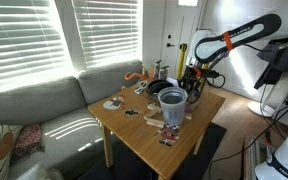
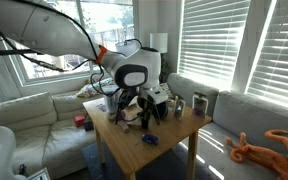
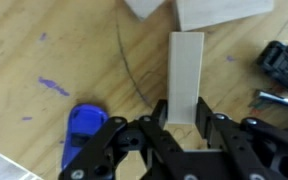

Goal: Put a wooden chip in the black pouch

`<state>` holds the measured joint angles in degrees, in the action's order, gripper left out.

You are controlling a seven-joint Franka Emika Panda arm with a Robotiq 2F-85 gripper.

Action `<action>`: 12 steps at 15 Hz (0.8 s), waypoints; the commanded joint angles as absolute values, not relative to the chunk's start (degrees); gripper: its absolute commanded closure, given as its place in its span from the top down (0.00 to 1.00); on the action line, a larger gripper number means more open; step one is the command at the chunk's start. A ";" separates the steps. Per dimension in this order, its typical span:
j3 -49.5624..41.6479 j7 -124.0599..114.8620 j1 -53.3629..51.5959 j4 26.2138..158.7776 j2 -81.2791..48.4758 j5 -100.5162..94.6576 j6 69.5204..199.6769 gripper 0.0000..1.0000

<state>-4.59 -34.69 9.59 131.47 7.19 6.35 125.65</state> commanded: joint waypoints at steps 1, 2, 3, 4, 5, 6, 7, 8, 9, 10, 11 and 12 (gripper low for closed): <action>-4.13 -36.84 10.28 131.91 12.86 -5.80 115.05 0.08; -4.00 -36.41 10.37 132.19 14.45 -8.43 113.48 0.08; -3.78 -35.94 10.44 132.20 15.99 -10.87 112.54 0.08; -3.48 -36.42 10.64 132.72 17.97 -13.23 113.82 0.08; -3.35 -36.43 10.74 133.01 19.59 -14.49 116.28 0.08; -3.22 -36.61 10.90 132.95 20.59 -15.36 118.53 0.08; -2.98 -36.79 11.03 132.86 21.52 -15.91 120.50 0.08; -2.72 -36.87 11.23 132.94 22.28 -16.47 123.08 0.08; -2.53 -36.98 11.34 133.37 23.32 -16.32 125.95 0.08; -2.39 -37.04 11.40 134.20 24.54 -15.83 129.14 0.08; -2.60 -35.39 11.47 131.78 21.53 -14.29 124.84 0.32; -2.38 -35.37 11.56 131.94 22.21 -14.22 126.60 0.32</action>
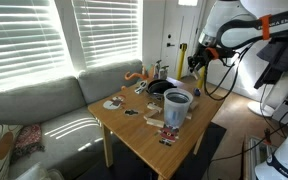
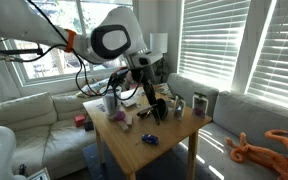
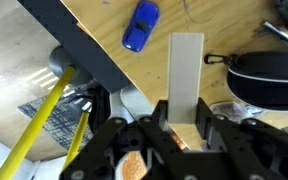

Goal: Put a wooden chip in the black pouch

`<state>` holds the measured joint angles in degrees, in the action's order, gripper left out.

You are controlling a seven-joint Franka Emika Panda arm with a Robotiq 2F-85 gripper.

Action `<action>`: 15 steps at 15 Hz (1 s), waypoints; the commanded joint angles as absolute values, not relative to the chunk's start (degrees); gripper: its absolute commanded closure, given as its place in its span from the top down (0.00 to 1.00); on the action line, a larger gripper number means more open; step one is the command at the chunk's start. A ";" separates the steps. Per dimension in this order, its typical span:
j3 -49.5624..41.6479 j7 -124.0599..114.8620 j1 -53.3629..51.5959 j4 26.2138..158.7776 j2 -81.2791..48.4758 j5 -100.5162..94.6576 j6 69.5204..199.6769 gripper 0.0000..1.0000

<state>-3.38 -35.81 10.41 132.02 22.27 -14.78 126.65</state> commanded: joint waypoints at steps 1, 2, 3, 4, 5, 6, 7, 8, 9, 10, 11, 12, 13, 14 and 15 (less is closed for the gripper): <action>-2.23 -35.36 11.61 132.05 22.66 -14.18 127.22 0.32; -2.15 -35.35 11.63 132.17 22.91 -14.16 127.50 0.08; -1.57 -40.42 12.38 130.77 21.38 -13.36 129.75 0.08; -1.64 -42.89 12.53 127.27 18.88 -11.85 129.68 0.08; -2.17 -44.00 12.52 123.85 16.89 -10.12 127.38 0.08; -2.65 -45.54 12.76 121.24 15.22 -9.13 126.84 0.08; -3.04 -47.17 13.06 118.38 13.18 -8.32 126.35 0.08; -3.21 -49.32 13.29 116.31 11.44 -7.79 126.41 0.08; -3.23 -52.01 13.48 114.37 9.27 -7.68 127.03 0.08; -3.14 -55.04 13.43 112.22 6.93 -7.61 127.06 0.08; -3.34 -57.99 13.24 110.36 4.95 -7.63 127.12 0.08; -3.53 -61.15 12.87 108.39 2.75 -7.76 127.07 0.08; -3.72 -64.74 12.40 106.49 0.62 -8.07 127.21 0.08; -3.94 -68.19 11.84 105.51 -0.91 -8.27 127.66 0.08; -3.87 -72.60 10.97 105.38 -1.92 -8.87 128.80 0.08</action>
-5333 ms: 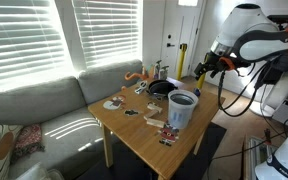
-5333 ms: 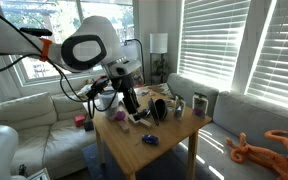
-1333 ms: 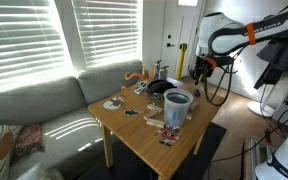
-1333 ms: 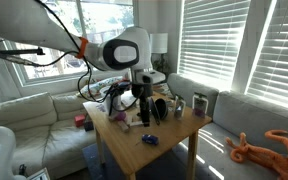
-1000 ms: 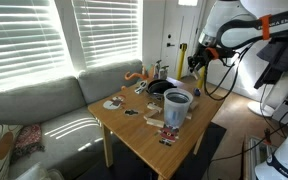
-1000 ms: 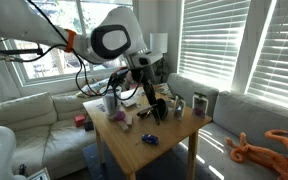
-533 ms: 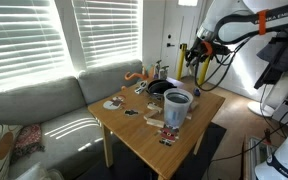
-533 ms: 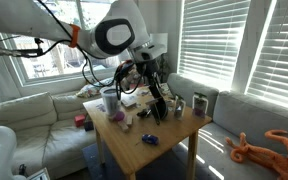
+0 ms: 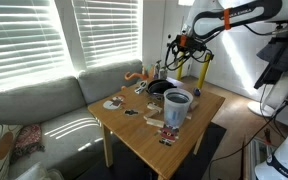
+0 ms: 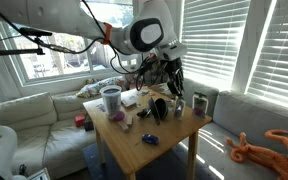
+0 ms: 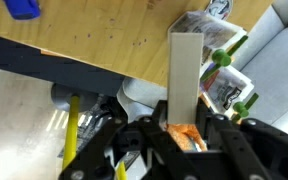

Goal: Put a wooden chip in the black pouch

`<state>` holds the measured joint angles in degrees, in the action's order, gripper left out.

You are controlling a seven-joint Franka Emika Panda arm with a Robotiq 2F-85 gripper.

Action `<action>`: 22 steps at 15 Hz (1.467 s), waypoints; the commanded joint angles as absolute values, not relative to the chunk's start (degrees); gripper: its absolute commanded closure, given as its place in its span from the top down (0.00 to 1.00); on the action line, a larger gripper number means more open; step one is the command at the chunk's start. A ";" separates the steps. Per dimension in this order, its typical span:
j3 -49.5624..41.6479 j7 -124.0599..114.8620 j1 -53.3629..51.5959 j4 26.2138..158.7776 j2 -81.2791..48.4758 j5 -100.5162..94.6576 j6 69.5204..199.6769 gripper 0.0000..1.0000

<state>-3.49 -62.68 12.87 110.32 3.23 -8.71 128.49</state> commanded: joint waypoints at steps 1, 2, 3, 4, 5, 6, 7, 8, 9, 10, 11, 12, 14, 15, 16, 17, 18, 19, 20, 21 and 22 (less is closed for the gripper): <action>-3.83 -76.95 10.02 106.16 -2.21 -9.40 130.04 0.08; -3.91 -81.04 9.08 106.65 -2.61 -9.77 131.22 0.08; -4.04 -85.00 8.17 107.17 -2.87 -10.14 132.57 0.08; -4.11 -89.13 7.25 107.91 -2.88 -10.69 133.69 0.08; -4.21 -93.33 6.38 108.46 -2.88 -11.52 134.73 0.08; -4.32 -97.41 5.68 109.32 -2.74 -12.68 136.02 0.08; -4.28 -101.27 4.90 109.82 -2.84 -14.33 136.13 0.08; -4.33 -104.05 4.43 109.92 -2.96 -15.60 135.99 0.08; -4.30 -106.23 4.01 110.45 -2.80 -16.70 135.21 0.08; -4.23 -107.89 3.66 110.99 -2.47 -17.56 134.45 0.08; -4.05 -108.90 3.29 111.84 -1.99 -18.25 133.56 0.08; -3.89 -109.72 2.95 112.53 -1.66 -18.79 133.10 0.08; -3.50 -110.34 2.34 113.60 -1.19 -18.74 132.16 0.08; -3.25 -110.34 2.02 114.29 -0.75 -18.53 131.62 0.08; -2.99 -110.01 1.73 114.73 -0.36 -17.95 130.82 0.08; -2.71 -109.93 1.44 115.47 0.29 -18.08 130.60 0.08; -2.47 -109.68 1.22 116.02 0.80 -18.00 130.67 0.08; -2.36 -109.56 1.10 116.15 1.02 -17.87 130.55 0.08; -2.29 -109.55 1.12 116.36 1.02 -17.70 130.70 0.08; -2.23 -109.69 1.12 116.41 1.03 -17.96 130.78 0.08; -2.17 -109.51 1.23 116.33 0.95 -17.99 130.67 0.54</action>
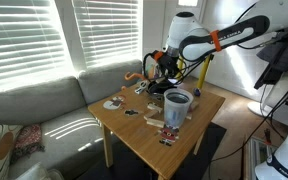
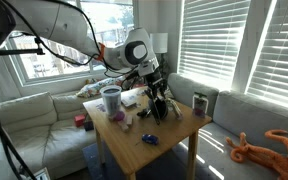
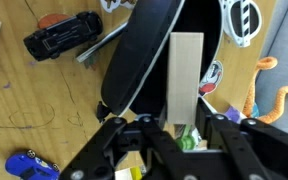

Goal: Put a wooden chip in the black pouch

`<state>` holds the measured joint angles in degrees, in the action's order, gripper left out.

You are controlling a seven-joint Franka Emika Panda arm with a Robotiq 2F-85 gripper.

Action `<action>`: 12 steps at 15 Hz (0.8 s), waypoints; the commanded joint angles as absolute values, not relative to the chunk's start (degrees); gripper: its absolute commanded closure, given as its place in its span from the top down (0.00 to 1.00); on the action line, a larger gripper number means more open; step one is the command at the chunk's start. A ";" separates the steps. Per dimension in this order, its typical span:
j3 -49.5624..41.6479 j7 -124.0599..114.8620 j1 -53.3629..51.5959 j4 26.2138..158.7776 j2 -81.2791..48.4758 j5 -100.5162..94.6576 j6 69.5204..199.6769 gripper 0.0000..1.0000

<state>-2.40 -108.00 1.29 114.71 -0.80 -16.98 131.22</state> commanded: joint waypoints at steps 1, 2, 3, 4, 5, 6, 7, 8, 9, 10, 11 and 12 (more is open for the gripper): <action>-2.20 -109.62 1.35 116.40 0.94 -18.12 130.98 0.58; -2.25 -109.71 1.43 116.28 0.84 -17.94 130.88 0.65; -2.30 -109.61 1.50 115.96 0.78 -17.76 130.66 0.71; -2.35 -109.56 1.55 115.68 0.89 -17.68 130.81 0.79; -2.39 -109.33 1.59 115.35 1.10 -17.42 130.74 0.85; -2.44 -108.70 1.67 114.79 1.69 -17.03 130.76 0.92; -2.52 -107.64 1.82 114.21 2.54 -16.85 130.74 0.98; -2.57 -106.86 2.00 113.67 3.27 -17.01 130.79 1.00; -2.68 -105.68 2.27 113.10 4.39 -17.16 130.26 1.00; -2.78 -103.97 2.56 112.49 5.11 -16.99 129.52 1.00; -2.99 -102.00 3.00 112.28 6.02 -16.40 129.05 1.00; -3.11 -100.70 3.42 112.02 6.90 -16.22 128.64 1.00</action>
